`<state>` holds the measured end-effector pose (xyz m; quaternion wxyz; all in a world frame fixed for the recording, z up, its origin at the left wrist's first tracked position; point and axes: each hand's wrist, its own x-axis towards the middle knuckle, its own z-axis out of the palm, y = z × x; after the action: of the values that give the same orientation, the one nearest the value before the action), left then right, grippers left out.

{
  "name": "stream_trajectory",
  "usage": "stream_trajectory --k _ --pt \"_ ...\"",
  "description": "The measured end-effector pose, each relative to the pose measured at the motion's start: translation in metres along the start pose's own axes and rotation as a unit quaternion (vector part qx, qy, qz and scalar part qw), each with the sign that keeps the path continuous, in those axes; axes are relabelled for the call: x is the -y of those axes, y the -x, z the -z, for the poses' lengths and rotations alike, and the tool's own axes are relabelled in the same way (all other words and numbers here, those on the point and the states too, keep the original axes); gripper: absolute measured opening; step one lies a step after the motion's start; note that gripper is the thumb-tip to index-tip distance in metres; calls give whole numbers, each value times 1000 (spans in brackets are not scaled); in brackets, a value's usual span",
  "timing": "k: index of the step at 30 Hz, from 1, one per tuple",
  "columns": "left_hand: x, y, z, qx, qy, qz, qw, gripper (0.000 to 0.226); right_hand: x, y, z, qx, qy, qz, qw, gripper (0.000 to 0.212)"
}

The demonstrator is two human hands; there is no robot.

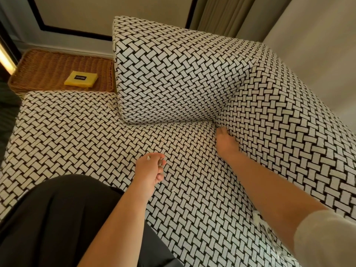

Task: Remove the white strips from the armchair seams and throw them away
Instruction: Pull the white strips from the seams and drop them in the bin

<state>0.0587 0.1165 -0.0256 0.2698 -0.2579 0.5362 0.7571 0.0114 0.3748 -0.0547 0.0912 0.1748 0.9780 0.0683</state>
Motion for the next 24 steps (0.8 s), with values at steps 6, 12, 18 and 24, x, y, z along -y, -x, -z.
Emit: stream_trajectory --k 6,12,18,24 --pt "-1 3 3 5 -11 -4 1000 15 0 -8 -3 37 -61 -4 997 47" --pt "-2 8 5 5 -12 -10 1000 16 7 -14 4 88 -87 -51 991 32" --pt "-4 12 8 0 -11 -9 1000 14 17 -19 14 144 -79 -123 979 48" --pt "-4 12 8 -5 -15 -10 1000 15 16 -26 21 181 -152 -162 958 52"
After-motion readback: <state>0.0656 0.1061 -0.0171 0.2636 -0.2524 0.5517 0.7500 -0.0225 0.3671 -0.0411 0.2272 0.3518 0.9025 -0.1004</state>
